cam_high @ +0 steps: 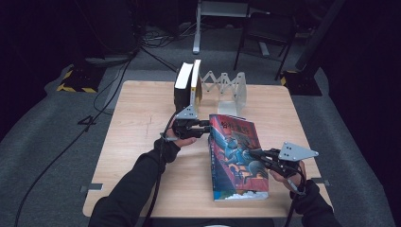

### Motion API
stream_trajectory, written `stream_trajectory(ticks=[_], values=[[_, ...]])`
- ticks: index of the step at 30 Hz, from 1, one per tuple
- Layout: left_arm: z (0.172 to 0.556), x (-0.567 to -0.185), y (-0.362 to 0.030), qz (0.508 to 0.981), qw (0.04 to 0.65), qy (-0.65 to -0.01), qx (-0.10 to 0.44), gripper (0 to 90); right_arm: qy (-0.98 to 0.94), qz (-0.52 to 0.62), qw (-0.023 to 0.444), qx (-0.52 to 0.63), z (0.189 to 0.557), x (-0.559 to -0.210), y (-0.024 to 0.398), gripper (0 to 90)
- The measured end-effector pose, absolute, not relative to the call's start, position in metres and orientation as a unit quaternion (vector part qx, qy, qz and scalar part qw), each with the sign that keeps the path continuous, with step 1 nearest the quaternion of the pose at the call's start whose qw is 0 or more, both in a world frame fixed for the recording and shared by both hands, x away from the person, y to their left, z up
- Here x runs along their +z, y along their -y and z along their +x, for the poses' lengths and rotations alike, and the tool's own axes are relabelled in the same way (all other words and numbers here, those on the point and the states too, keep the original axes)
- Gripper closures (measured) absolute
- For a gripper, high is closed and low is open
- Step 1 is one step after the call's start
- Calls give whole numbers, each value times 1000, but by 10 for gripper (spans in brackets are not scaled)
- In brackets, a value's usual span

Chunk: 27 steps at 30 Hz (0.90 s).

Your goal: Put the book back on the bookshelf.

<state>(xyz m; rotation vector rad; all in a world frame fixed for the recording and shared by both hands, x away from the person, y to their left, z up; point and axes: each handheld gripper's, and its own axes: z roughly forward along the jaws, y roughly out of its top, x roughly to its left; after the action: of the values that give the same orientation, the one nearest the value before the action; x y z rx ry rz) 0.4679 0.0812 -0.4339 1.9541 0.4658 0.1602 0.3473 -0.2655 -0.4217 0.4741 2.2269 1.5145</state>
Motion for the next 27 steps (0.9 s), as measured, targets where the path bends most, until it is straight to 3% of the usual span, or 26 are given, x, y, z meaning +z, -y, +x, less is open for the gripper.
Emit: stream_trajectory(ticks=[6,10,17,18,19,20,22,27], values=[[466,-416,-78,815,548,-175,75,736,-790,142,218,555,342,-414,267,828],[461,-406,-76,809,563,-150,77,745,-790,129,208,562,342,-409,266,699],[454,-402,-70,805,576,-125,66,768,-792,165,173,561,353,-411,267,590],[454,-402,-69,806,575,-122,64,769,-792,169,163,563,354,-411,268,610],[453,-401,-69,809,571,-122,68,768,-793,171,168,560,354,-411,267,710],[453,-401,-69,809,571,-122,68,767,-793,171,168,560,354,-411,267,710],[454,-401,-71,808,572,-128,67,765,-789,184,183,557,354,-412,270,817],[459,-407,-79,811,557,-162,73,718,-779,186,189,568,350,-413,274,879]])
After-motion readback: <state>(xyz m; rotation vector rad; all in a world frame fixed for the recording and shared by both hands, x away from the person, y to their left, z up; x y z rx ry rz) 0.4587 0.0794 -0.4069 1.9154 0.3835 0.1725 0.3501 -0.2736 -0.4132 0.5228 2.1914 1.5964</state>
